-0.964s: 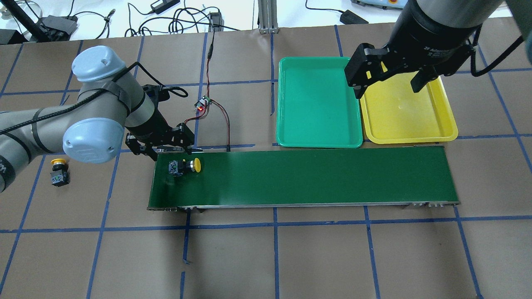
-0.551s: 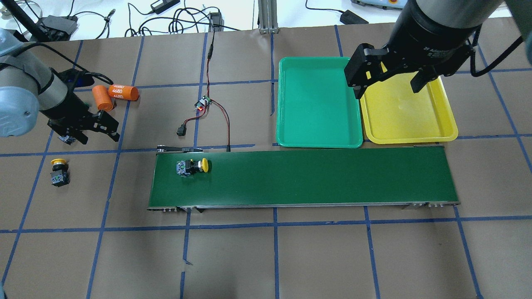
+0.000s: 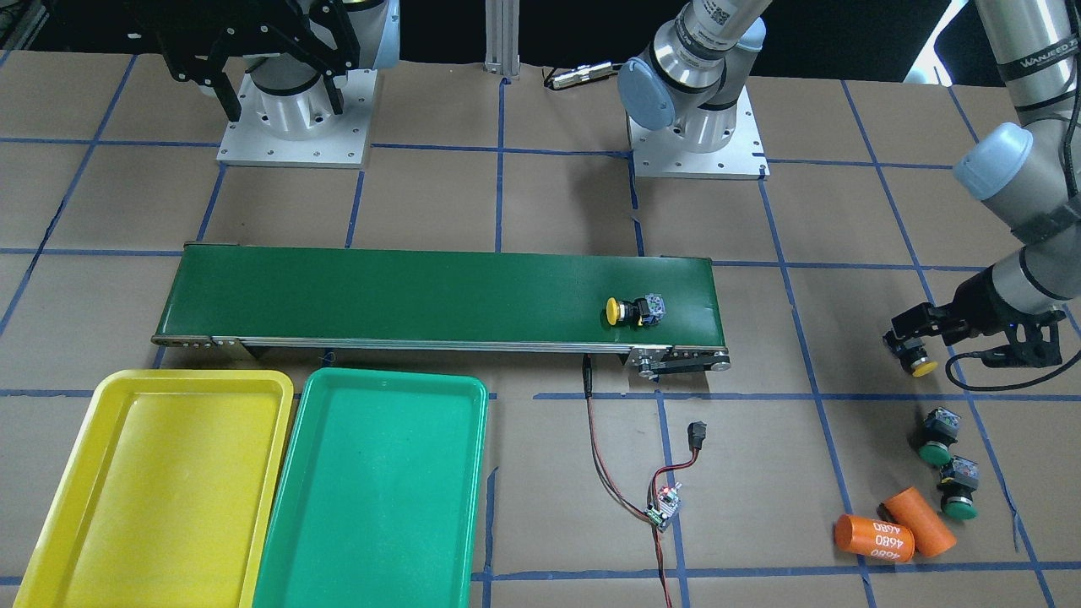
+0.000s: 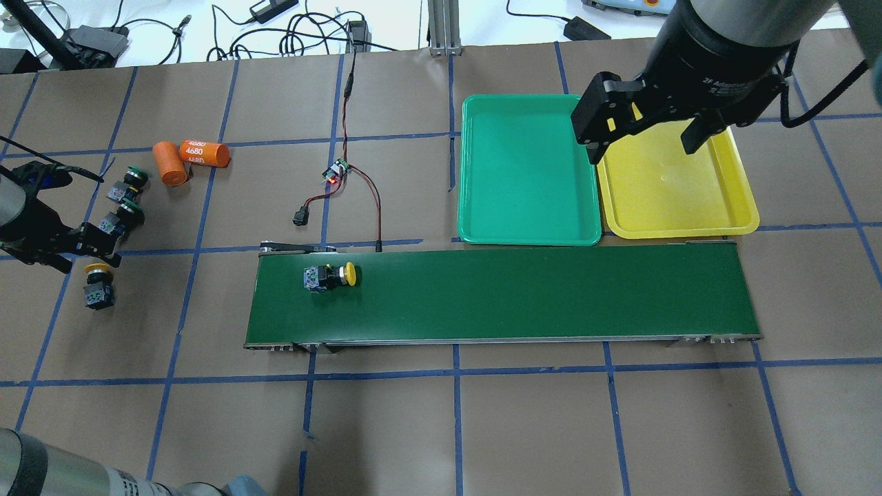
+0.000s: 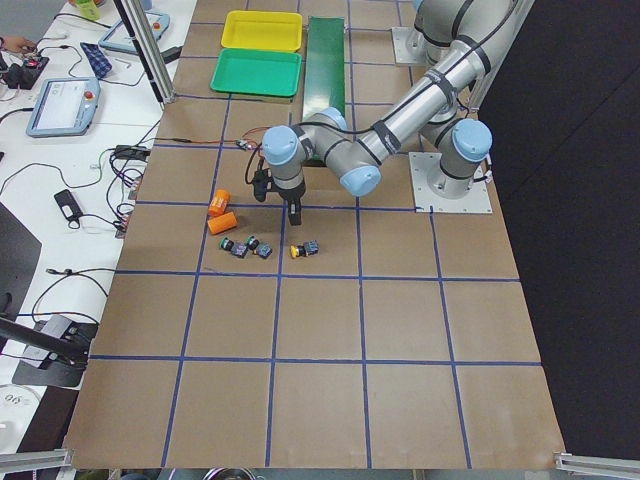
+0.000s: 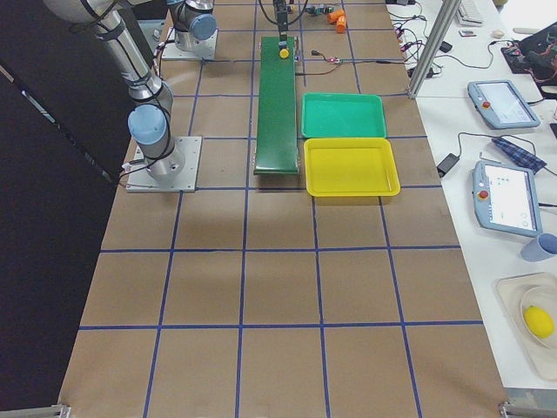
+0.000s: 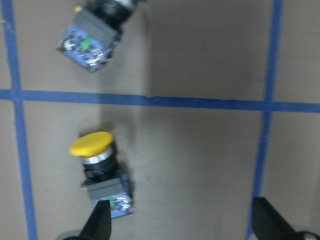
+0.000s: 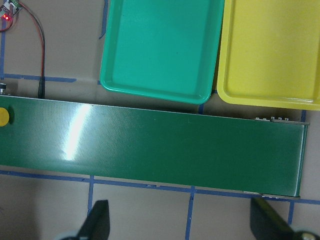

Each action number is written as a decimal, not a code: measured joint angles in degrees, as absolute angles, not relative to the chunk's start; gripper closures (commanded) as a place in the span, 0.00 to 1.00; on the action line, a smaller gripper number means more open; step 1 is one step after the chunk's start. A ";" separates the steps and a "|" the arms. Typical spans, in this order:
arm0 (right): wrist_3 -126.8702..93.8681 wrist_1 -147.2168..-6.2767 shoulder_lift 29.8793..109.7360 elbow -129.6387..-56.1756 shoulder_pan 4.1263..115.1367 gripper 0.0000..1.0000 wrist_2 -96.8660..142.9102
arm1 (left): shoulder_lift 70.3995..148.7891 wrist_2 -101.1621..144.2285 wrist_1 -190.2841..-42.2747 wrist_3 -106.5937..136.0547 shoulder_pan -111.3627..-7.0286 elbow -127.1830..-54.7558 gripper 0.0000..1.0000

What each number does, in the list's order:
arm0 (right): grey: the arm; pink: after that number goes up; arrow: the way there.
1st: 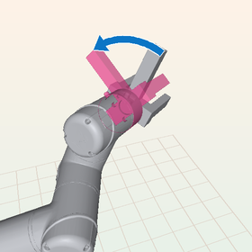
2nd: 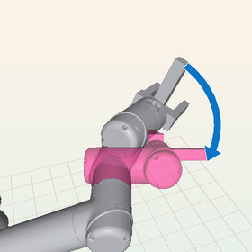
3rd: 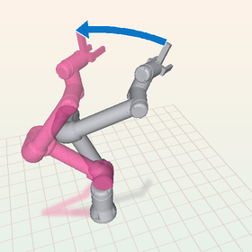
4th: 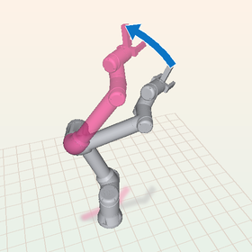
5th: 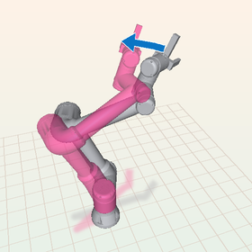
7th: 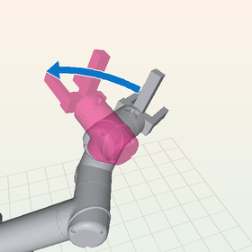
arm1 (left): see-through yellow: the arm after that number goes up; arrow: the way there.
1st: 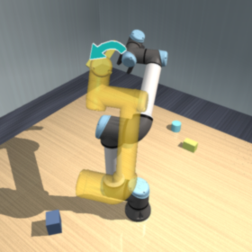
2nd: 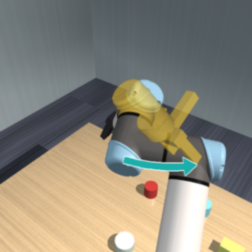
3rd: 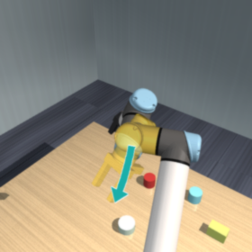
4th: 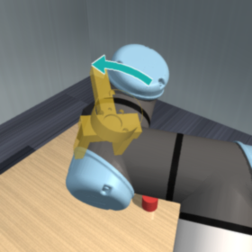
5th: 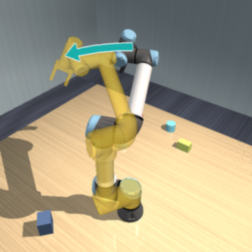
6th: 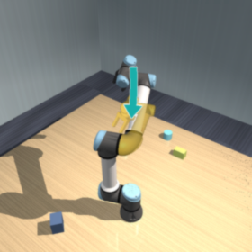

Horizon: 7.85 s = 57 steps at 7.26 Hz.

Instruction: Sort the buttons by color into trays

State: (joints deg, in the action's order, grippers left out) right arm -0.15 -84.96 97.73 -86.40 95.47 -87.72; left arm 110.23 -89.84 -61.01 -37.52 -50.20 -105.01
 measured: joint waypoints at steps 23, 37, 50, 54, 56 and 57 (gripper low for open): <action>-0.09 -84.90 97.73 -86.40 95.52 0.00 -87.63 | 104.40 -85.10 -70.45 -7.26 -83.23 -97.90 0.00; -0.13 -84.91 97.72 -86.40 95.52 0.00 -87.59 | 138.95 -88.77 -71.25 -37.93 -71.62 -63.83 0.49; -0.09 -84.90 97.65 -86.40 95.52 0.00 -87.57 | 100.46 -88.92 -67.24 -3.20 -90.15 -111.96 0.00; -0.09 -84.98 97.65 -86.40 95.47 0.00 -87.62 | 102.30 -88.44 -70.28 -11.62 -83.21 -103.11 0.00; -0.10 -84.97 97.64 -86.40 95.45 0.00 -87.57 | 106.45 -87.78 -77.06 -18.42 -78.86 -92.93 0.00; -0.13 -84.95 97.65 -86.39 95.46 0.00 -87.55 | 107.53 -87.59 -79.33 -19.33 -77.95 -90.76 0.00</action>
State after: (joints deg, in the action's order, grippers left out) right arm -0.13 -84.95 97.65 -86.39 95.46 -87.55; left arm 107.53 -87.59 -79.33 -19.33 -77.95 -90.76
